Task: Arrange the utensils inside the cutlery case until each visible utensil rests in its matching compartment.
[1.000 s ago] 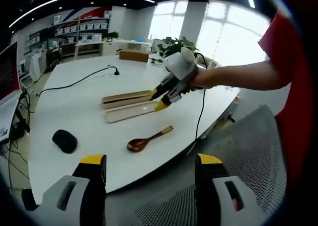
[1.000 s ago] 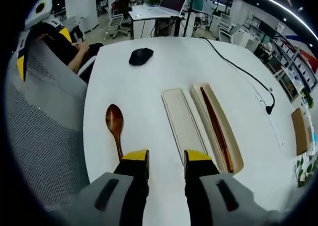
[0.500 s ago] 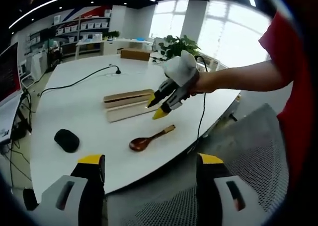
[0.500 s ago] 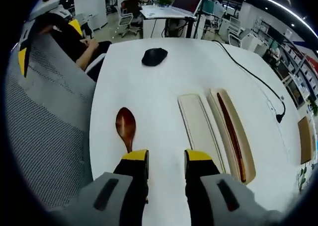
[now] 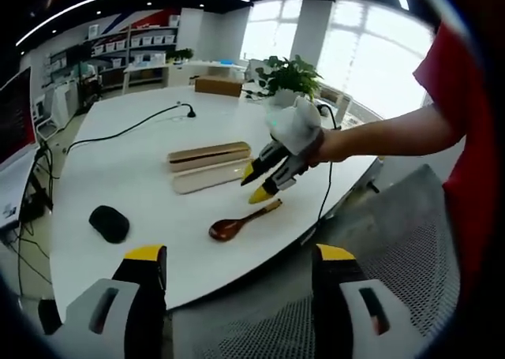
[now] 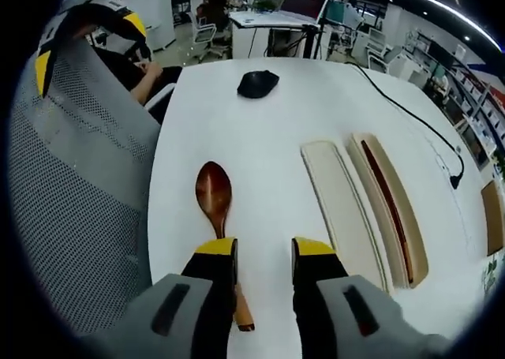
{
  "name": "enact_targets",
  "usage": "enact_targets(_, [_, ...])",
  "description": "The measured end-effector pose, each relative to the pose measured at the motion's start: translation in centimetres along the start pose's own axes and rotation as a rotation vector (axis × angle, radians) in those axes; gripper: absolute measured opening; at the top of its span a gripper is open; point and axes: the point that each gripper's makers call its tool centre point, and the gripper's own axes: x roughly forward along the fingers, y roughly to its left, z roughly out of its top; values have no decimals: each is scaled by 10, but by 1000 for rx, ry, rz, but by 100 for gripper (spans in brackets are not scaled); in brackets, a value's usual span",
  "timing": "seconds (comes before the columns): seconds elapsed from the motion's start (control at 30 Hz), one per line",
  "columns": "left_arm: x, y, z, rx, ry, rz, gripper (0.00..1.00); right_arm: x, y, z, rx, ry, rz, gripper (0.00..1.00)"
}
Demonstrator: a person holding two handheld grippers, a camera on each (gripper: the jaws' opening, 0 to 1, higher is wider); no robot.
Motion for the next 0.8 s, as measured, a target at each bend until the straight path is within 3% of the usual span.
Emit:
enact_targets(0.17, [-2,3,1,4,-10,11,78,0,10,-3,-24,6,13,24])
enact_targets(0.23, [-3,6,3,15,-15,32,86,-1,13,-1,-20,-8,15,24])
enact_targets(0.3, [-6,11,19,33,-106,57,96,-2,17,2,0,-19,25,26])
enact_targets(0.33, [-6,12,21,-5,-132,55,98,-2,19,2,3,-22,28,30])
enact_targets(0.43, [-5,10,14,1,-86,43,96,-1,25,-1,4,-7,48,29])
enact_targets(0.53, [-3,4,15,31,-78,33,95,0,31,-3,-29,0,54,26])
enact_targets(0.67, [-8,5,25,6,-140,37,97,6,35,-9,-93,16,57,23])
enact_targets(0.8, [-9,4,30,11,-163,36,97,12,38,-12,-124,31,58,22])
